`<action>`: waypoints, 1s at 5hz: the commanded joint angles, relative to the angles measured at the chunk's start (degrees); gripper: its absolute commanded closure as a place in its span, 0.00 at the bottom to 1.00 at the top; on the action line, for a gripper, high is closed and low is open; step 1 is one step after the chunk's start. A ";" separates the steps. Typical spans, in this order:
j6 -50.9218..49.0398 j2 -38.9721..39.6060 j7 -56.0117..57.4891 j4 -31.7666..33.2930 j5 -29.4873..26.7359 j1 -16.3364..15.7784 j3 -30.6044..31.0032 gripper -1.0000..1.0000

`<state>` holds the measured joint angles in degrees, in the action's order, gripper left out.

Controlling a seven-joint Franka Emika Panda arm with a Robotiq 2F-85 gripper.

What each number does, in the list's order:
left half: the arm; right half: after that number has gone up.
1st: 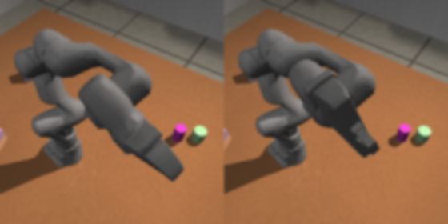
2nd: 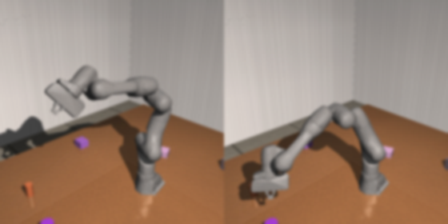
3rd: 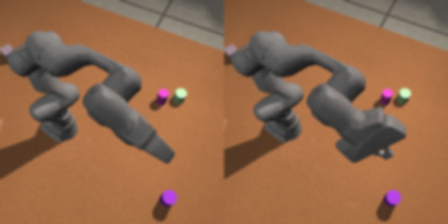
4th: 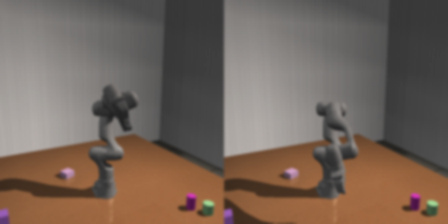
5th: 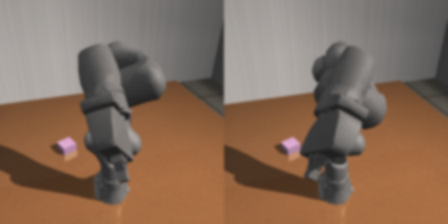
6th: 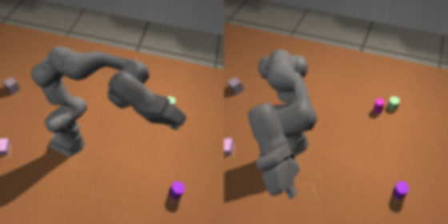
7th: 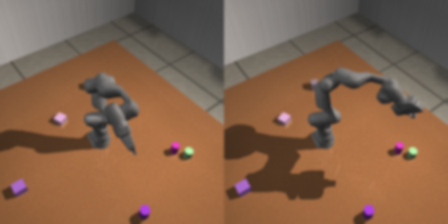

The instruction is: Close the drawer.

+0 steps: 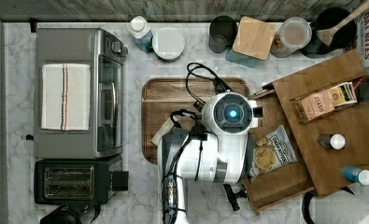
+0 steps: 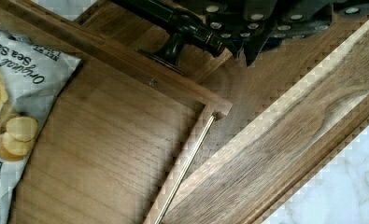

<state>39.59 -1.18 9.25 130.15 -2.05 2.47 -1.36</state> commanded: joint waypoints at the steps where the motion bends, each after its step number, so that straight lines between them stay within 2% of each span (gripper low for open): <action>1: 6.33 -7.38 17.58 11.44 -0.68 -6.01 3.37 1.00; 3: 9.35 -5.17 39.75 16.59 0.13 -4.20 -1.63 1.00; 4: 13.19 -4.83 42.37 21.15 0.52 -3.10 -1.94 1.00; 5: 16.25 -6.39 37.83 26.08 3.31 -2.38 -0.38 1.00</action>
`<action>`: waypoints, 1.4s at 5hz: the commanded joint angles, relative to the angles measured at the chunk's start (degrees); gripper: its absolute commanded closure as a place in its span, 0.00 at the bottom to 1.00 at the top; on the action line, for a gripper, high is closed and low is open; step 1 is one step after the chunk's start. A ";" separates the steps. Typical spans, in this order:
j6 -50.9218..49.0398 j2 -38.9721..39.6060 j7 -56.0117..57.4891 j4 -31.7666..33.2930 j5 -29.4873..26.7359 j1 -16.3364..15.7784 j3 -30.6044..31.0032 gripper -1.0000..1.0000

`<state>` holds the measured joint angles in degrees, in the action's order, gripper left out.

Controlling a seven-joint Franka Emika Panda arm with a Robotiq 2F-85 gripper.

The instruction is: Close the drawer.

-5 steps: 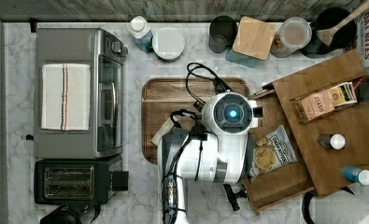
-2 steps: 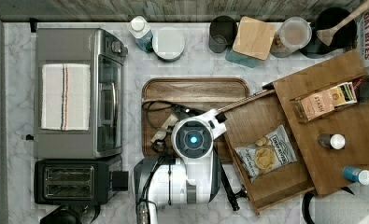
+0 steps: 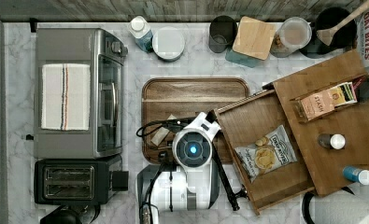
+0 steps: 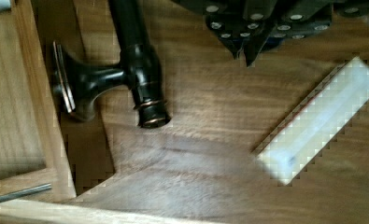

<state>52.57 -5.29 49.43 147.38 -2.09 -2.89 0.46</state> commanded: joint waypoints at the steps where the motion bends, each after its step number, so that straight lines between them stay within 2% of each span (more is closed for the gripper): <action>1: -0.25 -4.61 -4.45 11.04 4.59 3.69 -0.85 1.00; 2: 0.55 -9.36 -4.34 14.36 8.41 4.42 0.20 1.00; 3: 4.89 -11.21 0.80 16.33 12.57 5.79 -0.95 1.00; 4: 8.74 -8.68 8.55 15.35 15.19 6.59 -5.02 1.00; 5: 9.17 -3.99 17.45 12.06 11.91 6.51 -8.69 1.00; 6: 7.08 -1.03 21.94 9.32 9.57 9.85 -7.48 1.00; 7: 1.99 1.96 24.40 5.27 8.55 9.46 -10.38 1.00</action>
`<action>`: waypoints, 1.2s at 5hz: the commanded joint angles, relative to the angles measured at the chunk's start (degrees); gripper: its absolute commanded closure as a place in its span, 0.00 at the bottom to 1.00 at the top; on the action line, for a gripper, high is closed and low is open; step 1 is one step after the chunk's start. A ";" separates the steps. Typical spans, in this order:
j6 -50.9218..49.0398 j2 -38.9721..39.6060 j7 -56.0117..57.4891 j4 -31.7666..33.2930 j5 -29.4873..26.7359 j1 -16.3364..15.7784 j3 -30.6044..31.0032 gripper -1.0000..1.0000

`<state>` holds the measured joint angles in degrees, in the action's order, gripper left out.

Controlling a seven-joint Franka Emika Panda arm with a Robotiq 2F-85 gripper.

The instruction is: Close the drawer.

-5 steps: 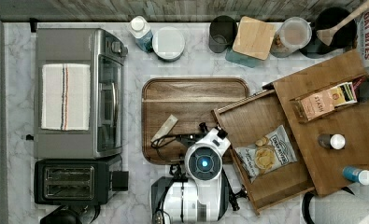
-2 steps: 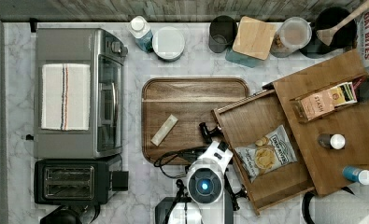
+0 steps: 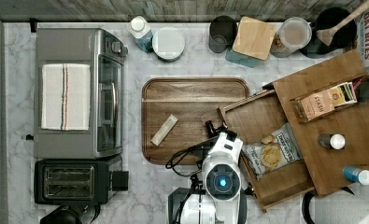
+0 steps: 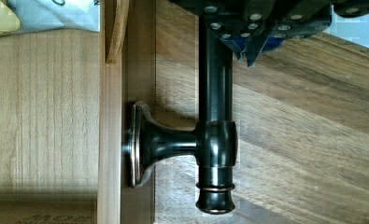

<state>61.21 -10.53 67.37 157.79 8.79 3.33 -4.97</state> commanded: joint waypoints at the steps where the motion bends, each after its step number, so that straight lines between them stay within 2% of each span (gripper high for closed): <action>1: -8.86 7.14 6.70 -7.44 1.17 5.73 -5.68 1.00; 2: -7.69 11.26 12.74 -13.61 3.00 8.10 -9.03 1.00; 3: -14.76 19.16 25.36 -28.10 -0.79 10.68 -12.26 1.00; 4: -18.41 26.37 35.59 -39.44 -5.23 10.04 -17.40 1.00; 5: -18.58 30.76 40.43 -46.27 -9.72 13.49 -17.12 1.00; 6: -19.58 27.15 33.52 -43.29 -9.18 12.29 -18.31 1.00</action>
